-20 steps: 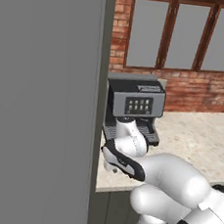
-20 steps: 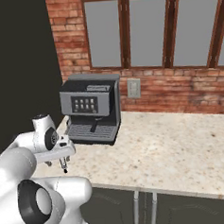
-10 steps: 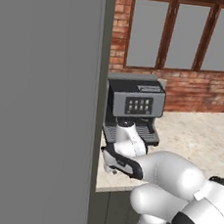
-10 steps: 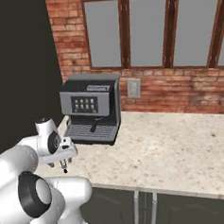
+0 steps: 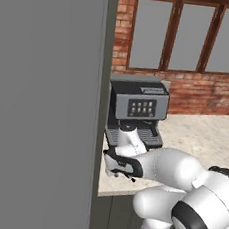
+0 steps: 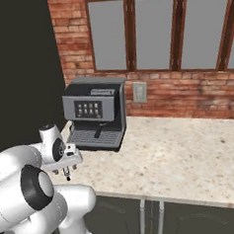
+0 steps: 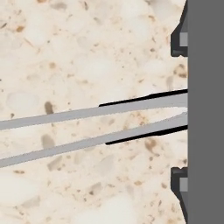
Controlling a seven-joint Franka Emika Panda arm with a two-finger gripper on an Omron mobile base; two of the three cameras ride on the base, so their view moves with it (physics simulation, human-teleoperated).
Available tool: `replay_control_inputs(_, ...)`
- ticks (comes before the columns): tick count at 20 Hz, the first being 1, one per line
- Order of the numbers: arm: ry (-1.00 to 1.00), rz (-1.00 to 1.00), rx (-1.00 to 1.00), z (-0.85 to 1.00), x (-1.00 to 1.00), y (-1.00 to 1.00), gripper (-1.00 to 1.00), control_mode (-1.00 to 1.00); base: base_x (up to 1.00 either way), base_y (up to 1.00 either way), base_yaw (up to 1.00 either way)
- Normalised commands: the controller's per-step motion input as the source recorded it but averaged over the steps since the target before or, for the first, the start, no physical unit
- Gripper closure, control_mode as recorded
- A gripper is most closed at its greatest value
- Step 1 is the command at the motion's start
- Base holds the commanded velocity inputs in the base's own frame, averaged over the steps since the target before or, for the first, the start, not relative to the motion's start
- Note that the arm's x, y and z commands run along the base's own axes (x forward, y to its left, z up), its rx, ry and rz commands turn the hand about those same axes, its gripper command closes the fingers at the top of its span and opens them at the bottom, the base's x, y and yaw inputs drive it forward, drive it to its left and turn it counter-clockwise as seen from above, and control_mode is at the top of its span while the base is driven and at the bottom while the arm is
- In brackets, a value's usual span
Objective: Pick up the tongs from the counter and place them near the plate next to the oven.
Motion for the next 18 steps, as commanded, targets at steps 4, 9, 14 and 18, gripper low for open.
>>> replay_control_inputs(4,0.00,0.00,0.00,-0.24,0.03,0.00,-1.00,-1.00,0.00,0.00,0.00)
replay_control_inputs(9,0.00,0.00,0.00,-0.27,0.00,0.00,1.00,-1.00,0.00,0.00,0.00)
replay_control_inputs(14,0.03,0.00,0.00,-0.07,0.00,-0.03,1.00,-1.00,0.00,0.00,0.00)
replay_control_inputs(18,0.00,-0.02,0.02,0.00,-0.19,-0.13,1.00,-1.00,0.00,0.00,0.00)
